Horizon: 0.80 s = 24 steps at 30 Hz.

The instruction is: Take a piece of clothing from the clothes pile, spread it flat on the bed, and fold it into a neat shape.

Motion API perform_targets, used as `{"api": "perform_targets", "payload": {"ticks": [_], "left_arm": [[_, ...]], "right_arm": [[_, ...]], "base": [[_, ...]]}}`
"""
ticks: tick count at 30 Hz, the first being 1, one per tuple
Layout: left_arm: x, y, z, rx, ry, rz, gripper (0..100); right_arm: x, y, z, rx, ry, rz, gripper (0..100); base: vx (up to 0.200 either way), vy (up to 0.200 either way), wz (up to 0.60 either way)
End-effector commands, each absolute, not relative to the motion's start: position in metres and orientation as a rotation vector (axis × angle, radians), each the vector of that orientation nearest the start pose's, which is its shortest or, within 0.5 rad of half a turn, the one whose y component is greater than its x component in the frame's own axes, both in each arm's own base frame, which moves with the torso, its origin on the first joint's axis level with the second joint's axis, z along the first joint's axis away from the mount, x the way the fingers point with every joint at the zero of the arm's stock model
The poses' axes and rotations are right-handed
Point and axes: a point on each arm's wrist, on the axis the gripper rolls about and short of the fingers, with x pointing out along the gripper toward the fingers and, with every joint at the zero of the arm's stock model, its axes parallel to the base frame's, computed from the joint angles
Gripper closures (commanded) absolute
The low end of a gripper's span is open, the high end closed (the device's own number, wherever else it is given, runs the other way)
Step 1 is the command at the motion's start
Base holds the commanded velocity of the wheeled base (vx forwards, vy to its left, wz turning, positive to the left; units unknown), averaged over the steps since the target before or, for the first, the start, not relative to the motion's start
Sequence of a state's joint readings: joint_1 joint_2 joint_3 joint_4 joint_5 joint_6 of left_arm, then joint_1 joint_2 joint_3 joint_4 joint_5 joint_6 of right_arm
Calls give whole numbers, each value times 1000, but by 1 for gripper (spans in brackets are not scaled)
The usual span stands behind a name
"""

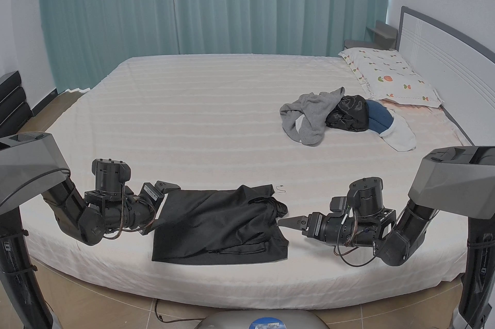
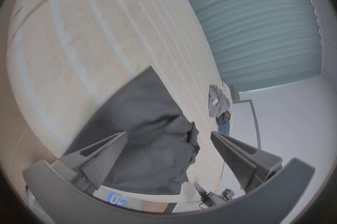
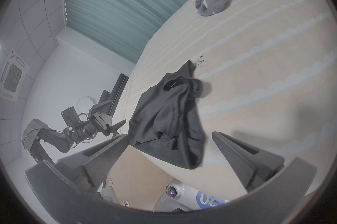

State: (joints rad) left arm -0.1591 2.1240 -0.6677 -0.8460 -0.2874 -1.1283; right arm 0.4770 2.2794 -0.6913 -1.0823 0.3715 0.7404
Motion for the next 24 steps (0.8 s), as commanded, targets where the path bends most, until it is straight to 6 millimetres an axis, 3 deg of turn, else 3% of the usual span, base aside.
{"api": "perform_targets", "payload": {"ticks": [1, 6, 24], "left_arm": [[332, -59, 28, -1113, 797, -34, 0], [333, -61, 26, -1106, 797, -39, 0], [333, -62, 24, -1095, 796, -35, 0]], "right_arm": [[316, 174, 0, 651, 800, 601, 0], [316, 171, -11, 630, 816, 582, 0], [315, 143, -11, 539, 776, 501, 0]], "base": [[0, 200, 0], [0, 200, 0], [0, 0, 0]]}}
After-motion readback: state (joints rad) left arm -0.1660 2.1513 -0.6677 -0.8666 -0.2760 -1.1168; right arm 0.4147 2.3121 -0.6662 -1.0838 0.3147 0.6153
